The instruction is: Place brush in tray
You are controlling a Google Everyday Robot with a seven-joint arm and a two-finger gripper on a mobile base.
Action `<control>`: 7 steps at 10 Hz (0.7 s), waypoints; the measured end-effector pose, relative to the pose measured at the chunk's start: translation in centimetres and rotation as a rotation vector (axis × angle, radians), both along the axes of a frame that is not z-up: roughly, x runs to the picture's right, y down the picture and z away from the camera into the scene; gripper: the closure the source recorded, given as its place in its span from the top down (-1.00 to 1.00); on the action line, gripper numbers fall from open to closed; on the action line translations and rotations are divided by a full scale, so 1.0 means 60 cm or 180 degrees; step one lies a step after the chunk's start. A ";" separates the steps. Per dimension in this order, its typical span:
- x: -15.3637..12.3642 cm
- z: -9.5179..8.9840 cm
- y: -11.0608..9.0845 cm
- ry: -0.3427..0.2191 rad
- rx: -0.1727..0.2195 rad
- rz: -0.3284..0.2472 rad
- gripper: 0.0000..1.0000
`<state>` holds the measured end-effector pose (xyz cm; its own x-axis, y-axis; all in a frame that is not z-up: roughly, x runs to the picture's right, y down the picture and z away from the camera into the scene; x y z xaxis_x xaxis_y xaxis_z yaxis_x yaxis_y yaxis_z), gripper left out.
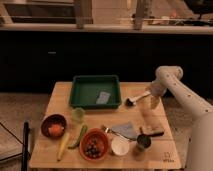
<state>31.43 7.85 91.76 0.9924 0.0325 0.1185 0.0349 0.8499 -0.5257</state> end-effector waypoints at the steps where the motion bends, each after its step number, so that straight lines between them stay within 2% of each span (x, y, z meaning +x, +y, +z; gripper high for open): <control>1: 0.001 0.003 0.003 -0.0001 -0.0013 0.0003 0.60; 2: 0.003 0.005 0.009 0.0001 -0.0030 0.0000 0.60; 7: -0.017 0.002 -0.005 0.0010 0.0099 0.0020 0.60</control>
